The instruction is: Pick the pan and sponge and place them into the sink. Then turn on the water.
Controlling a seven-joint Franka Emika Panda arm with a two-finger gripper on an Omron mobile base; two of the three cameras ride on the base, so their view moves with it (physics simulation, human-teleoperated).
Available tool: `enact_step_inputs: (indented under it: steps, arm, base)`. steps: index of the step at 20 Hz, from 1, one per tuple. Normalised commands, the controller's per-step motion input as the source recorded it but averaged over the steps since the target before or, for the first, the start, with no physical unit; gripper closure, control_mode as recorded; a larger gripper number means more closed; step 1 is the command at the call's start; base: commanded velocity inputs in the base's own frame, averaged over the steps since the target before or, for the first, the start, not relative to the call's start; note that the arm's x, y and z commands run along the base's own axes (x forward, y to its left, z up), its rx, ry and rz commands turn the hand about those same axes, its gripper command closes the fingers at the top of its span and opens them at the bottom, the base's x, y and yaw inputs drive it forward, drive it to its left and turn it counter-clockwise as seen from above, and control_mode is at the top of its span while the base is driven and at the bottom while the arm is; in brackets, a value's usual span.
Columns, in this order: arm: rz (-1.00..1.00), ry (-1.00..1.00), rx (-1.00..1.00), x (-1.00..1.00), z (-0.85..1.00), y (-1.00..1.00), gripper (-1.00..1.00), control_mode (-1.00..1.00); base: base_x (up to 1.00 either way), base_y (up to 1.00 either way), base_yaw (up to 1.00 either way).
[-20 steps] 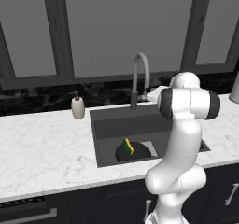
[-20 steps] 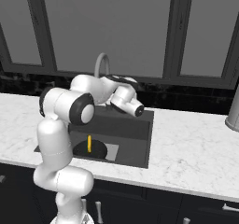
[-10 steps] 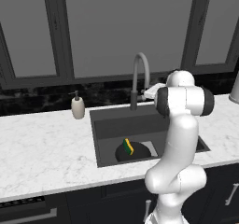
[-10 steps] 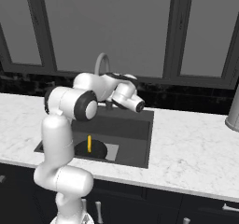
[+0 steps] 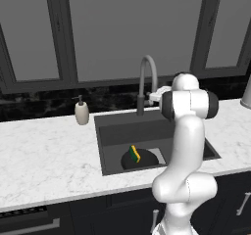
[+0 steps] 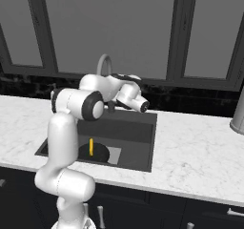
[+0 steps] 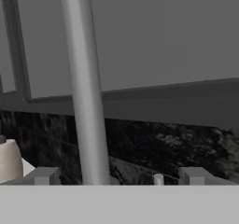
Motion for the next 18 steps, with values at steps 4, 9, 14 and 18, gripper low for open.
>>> enact_step_inputs:
  steps: [4,9,14,18]
  arm:
    - [0.00,0.00,0.00,0.46,-0.23,0.00,-1.00,-1.00]
    - [0.00,0.00,0.00,0.57,-0.25,0.00,-1.00,-1.00]
    - [-0.01,0.01,0.00,0.61,-0.22,-0.02,-1.00,-1.00]
    - [-0.01,0.01,0.00,0.56,-0.27,-0.05,-1.00,-1.00]
  base:
    - [0.00,0.00,0.00]
    - [0.00,0.00,0.00]
    - [0.00,0.00,0.00]
    - [0.00,0.00,0.00]
